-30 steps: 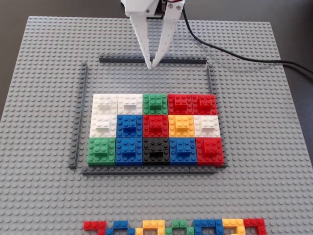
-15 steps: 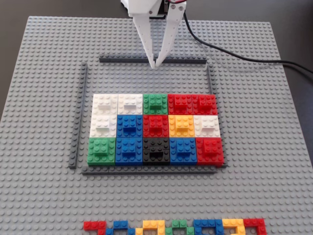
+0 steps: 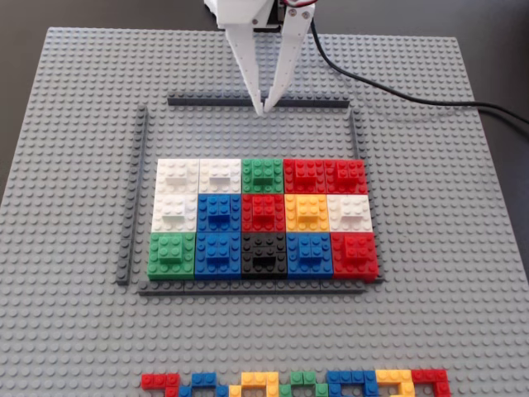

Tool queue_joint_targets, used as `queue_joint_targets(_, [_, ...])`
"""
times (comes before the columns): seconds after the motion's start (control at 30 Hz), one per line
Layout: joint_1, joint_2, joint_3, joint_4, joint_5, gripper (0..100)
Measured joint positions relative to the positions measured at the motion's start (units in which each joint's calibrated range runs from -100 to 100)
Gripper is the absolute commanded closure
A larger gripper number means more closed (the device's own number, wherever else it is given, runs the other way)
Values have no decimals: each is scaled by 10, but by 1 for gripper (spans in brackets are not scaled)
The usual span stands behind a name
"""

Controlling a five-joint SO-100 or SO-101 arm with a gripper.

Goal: Grab the cube and place it into the grid

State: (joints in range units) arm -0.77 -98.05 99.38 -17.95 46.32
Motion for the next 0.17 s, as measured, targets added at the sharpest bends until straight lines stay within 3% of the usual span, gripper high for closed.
queue_joint_targets(0.17, [0,0,0,0,-2,100])
